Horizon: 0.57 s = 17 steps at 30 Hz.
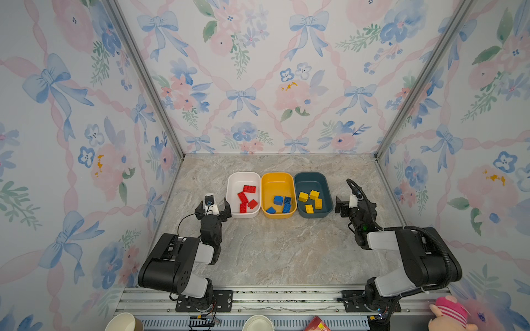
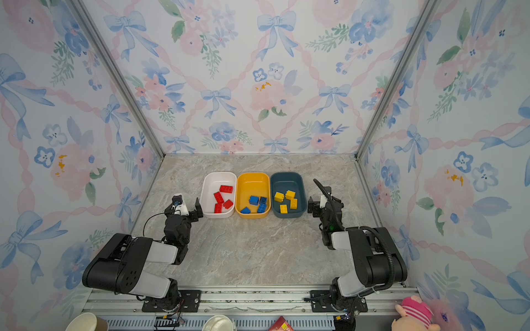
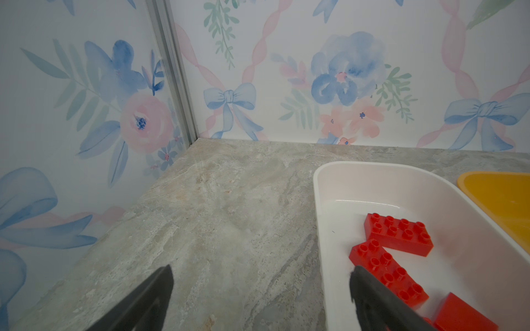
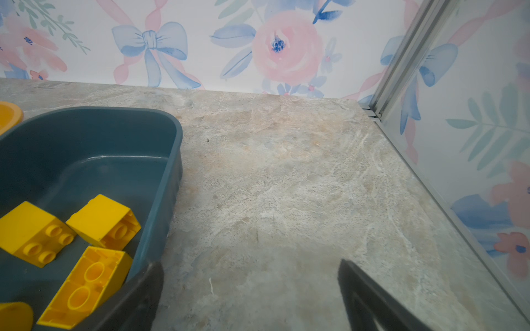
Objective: Sort the legos into containers by color
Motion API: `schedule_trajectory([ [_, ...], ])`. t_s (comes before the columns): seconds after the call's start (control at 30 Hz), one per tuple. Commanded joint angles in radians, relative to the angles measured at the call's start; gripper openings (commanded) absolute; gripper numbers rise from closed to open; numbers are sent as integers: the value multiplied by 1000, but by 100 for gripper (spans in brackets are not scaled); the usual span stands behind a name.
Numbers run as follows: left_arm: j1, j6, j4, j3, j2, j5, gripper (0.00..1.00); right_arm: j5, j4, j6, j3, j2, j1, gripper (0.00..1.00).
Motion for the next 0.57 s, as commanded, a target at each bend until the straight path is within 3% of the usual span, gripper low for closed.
schedule_trajectory([
  [0.0,9,-18,105,-19,36,-21,98,21,32,-7,-13,14,-6,97],
  [0.53,8,-23,127,-12,68,-46,98,38,28,-4,-10,16,-3,97],
])
